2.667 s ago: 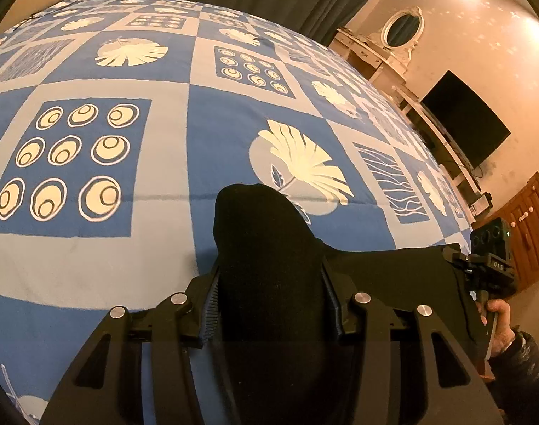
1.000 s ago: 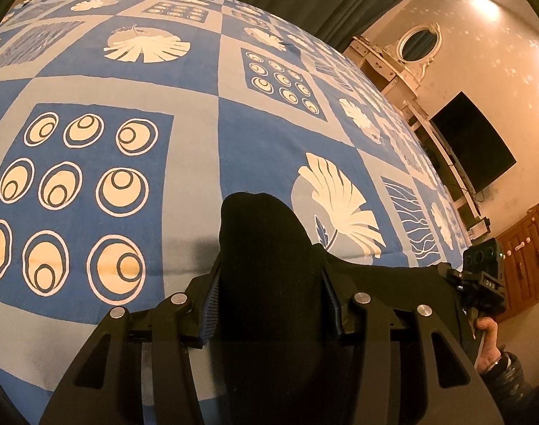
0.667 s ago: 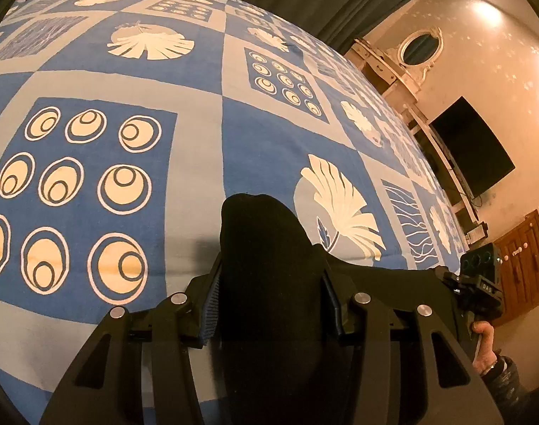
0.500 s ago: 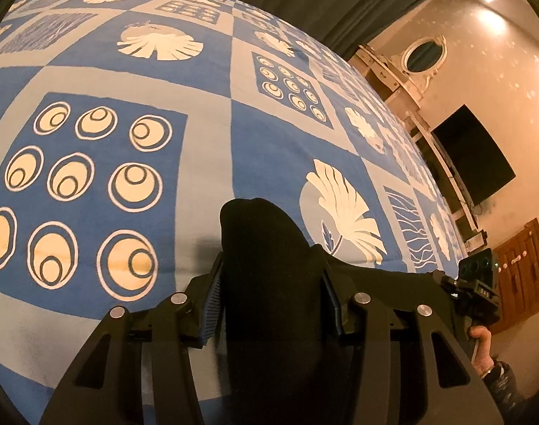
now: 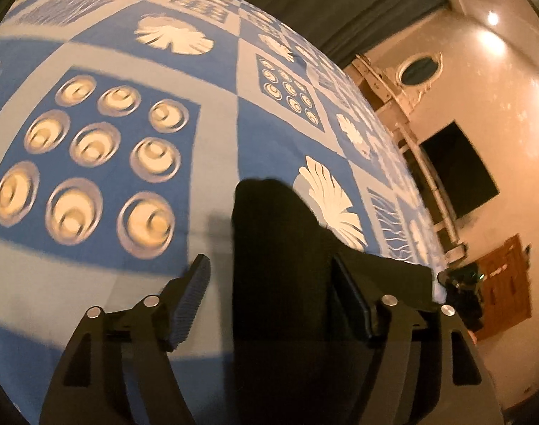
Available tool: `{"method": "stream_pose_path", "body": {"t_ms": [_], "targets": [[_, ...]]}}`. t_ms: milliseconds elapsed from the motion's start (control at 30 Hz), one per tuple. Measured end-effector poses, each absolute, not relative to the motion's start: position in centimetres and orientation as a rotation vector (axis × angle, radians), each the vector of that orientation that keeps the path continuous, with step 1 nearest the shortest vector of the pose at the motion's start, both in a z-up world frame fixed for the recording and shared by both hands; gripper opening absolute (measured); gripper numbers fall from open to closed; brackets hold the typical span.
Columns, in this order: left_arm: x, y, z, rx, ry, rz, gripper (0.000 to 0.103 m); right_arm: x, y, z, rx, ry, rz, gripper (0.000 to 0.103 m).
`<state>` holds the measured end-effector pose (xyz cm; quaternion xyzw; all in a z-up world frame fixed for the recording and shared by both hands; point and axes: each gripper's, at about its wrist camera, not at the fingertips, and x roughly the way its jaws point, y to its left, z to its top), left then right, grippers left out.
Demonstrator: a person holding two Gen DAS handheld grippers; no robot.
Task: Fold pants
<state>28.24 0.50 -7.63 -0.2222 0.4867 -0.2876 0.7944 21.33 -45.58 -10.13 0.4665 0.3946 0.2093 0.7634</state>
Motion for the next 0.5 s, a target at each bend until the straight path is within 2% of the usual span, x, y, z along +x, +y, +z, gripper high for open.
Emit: {"method": "stream_pose_path", "body": {"t_ms": [233, 500], "targets": [[22.3, 3.2, -7.6, -0.545, 1.055, -0.613, 0.073, 16.0, -47.3, -10.7, 1.078, 0.839, 0.423, 0.078], [15.9, 3.6, -7.6, -0.584, 1.078, -0.607, 0.073, 11.7, -44.3, -11.1, 1.09, 0.886, 0.494, 0.08]]}}
